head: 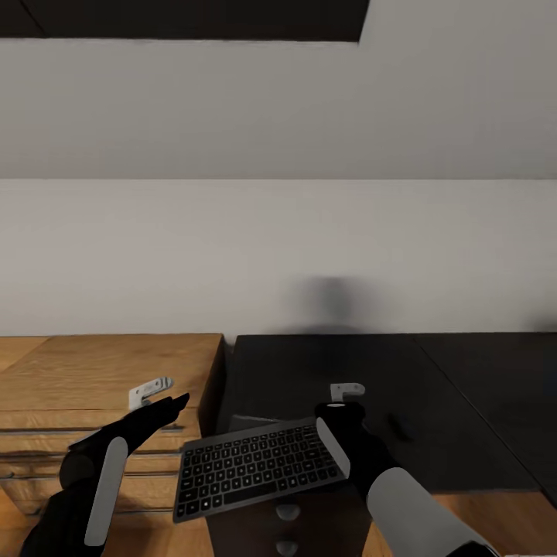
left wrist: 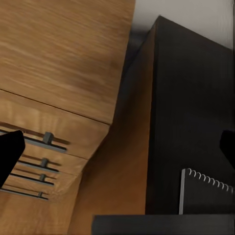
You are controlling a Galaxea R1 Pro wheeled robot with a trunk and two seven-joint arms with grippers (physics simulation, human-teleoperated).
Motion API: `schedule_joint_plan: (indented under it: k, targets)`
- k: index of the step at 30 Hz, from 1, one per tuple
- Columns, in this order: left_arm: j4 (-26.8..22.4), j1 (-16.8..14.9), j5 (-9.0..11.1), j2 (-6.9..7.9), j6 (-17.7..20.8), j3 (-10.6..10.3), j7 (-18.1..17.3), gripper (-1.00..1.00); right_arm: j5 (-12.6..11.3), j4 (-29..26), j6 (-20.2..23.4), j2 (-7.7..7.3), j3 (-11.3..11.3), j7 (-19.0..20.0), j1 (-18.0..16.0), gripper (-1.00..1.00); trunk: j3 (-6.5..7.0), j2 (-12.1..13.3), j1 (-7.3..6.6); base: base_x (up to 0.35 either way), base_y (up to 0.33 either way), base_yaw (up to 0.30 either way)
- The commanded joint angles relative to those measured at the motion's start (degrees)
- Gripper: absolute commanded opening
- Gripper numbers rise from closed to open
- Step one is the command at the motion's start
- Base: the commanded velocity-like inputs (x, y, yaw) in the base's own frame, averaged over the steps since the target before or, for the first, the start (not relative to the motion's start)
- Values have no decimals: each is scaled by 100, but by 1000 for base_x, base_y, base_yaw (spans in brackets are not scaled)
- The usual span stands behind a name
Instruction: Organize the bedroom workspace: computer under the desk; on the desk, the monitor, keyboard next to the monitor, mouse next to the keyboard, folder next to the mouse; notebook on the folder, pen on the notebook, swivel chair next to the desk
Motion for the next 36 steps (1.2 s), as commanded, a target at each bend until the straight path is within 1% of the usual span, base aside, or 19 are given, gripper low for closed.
schedule_joint_plan:
  k: [1, 7, 21, 23, 28, 29, 34, 35, 36]
  targets:
    - [-7, -4, 49, -5, 32, 11, 19, 100, -51, -4, 23, -4, 35, -49, -5, 100, -7, -4, 0, 0, 0, -154]
    - [-7, -4, 48, -5, 32, 12, 19, 100, -49, -10, 21, -4, 36, -47, -4, 100, -7, -4, 0, 0, 0, -105]
    - [-7, -4, 49, -5, 28, 13, 19, 100, -59, -38, -21, -11, 28, 17, -4, 100, -7, -4, 0, 0, 0, -10]
    - [-7, -4, 48, -5, 24, 12, 19, 100, -64, -52, -123, -10, 34, 85, -3, 100, -7, -4, 0, 0, 0, 0]
    - [-7, -4, 49, -5, 23, 14, 19, 100, -61, -55, -350, -12, 30, 470, -2, 100, -7, -4, 0, 0, 0, 0]
    - [-7, -4, 49, -5, 23, 13, 19, 100, -60, -57, -412, -15, 29, 663, -3, 100, -7, -4, 0, 0, 0, 0]
    - [-7, -4, 49, -5, 26, 10, 19, 100, -52, -62, -498, -26, 46, 1160, -2, 100, -7, -4, 0, 0, 0, 0]
    - [-7, -4, 49, -5, 27, 9, 19, 100, -48, -63, -513, -32, 52, 1317, -3, 100, -7, -4, 0, 0, 0, 0]
    - [-7, -4, 49, -5, 28, 10, 19, 100, -47, -63, -518, -35, 54, 1380, -3, 100, -7, -4, 0, 0, 0, 0]
